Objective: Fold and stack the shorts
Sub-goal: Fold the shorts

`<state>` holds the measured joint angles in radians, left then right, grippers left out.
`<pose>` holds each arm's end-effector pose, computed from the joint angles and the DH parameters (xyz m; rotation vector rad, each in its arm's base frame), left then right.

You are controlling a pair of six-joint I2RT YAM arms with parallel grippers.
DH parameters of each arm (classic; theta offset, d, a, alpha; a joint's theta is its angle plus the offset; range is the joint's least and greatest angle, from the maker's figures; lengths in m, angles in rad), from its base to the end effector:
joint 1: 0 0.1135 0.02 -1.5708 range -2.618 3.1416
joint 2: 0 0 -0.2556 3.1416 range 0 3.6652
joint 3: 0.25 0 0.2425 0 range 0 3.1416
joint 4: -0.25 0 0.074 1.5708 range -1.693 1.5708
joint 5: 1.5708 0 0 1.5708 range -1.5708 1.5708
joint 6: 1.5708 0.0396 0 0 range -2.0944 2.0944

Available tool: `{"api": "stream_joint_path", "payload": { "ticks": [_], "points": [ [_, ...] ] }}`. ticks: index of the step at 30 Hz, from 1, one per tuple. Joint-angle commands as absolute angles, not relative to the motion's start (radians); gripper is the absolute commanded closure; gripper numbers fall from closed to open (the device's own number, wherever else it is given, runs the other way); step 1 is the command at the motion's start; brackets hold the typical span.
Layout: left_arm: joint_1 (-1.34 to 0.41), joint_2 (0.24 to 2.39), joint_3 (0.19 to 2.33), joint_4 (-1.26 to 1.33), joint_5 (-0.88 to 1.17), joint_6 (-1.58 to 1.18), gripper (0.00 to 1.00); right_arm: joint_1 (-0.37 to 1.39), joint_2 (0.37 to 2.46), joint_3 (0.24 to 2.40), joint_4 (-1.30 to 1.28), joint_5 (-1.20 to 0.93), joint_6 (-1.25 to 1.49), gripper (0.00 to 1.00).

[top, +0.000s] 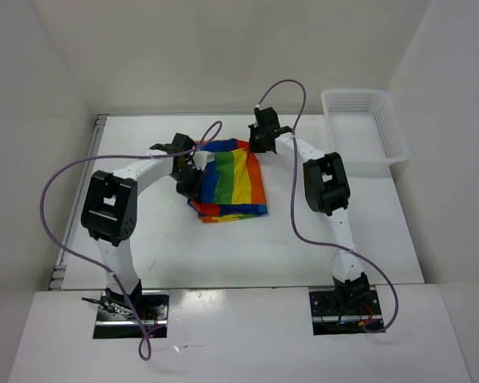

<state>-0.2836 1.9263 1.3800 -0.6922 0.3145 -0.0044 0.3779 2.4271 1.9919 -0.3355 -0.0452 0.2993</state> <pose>0.3588 -0.1173 0.1768 0.4658 2.7772 -0.5095 0.4946 0.1983 0.1572 -0.1159 2.3706 0.3839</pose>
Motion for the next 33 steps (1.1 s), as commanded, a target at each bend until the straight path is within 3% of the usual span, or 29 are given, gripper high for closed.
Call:
{"api": "stream_joint_path", "payload": {
  "ticks": [1, 6, 8, 10, 11, 13, 14, 18, 24, 27, 33],
  "points": [
    [-0.276, 1.867, 1.351, -0.842, 0.287, 0.0, 0.96, 0.359, 2.441, 2.056, -0.31, 0.097, 0.319, 1.0],
    [-0.316, 1.867, 1.319, -0.842, 0.297, 0.0, 0.92, 0.359, 2.441, 2.043, -0.301, 0.074, 0.295, 1.0],
    [-0.316, 1.867, 1.31, -0.842, 0.298, 0.0, 0.85, 0.359, 2.431, 2.043, -0.301, 0.043, 0.258, 0.87],
    [-0.316, 1.867, 1.31, -0.842, 0.298, 0.0, 0.75, 0.359, 2.407, 2.054, -0.29, 0.006, 0.224, 0.67],
    [-0.316, 1.858, 1.31, -0.842, 0.298, 0.0, 0.6, 0.359, 2.396, 2.054, -0.29, -0.035, 0.21, 0.47],
    [-0.316, 1.829, 1.339, -0.864, 0.298, 0.0, 0.43, 0.359, 2.356, 2.074, -0.29, -0.075, 0.177, 0.34],
    [-0.316, 1.818, 1.351, -0.876, 0.298, 0.0, 0.39, 0.359, 2.339, 2.074, -0.29, -0.09, 0.166, 0.22],
    [-0.316, 1.744, 1.396, -0.887, 0.278, 0.0, 0.31, 0.359, 2.221, 2.092, -0.34, -0.184, 0.083, 0.0],
    [-0.215, 1.625, 1.442, -0.873, 0.256, 0.0, 0.29, 0.307, 1.967, 1.973, -0.547, -0.232, -0.064, 0.0],
    [-0.125, 1.56, 1.428, -0.799, 0.23, 0.0, 0.28, 0.25, 1.832, 1.789, -0.661, -0.222, -0.136, 0.0],
    [0.089, 1.415, 1.346, -0.712, 0.229, 0.0, 0.24, 0.186, 1.576, 1.539, -0.733, 0.106, -0.063, 0.0]
  ]
}}
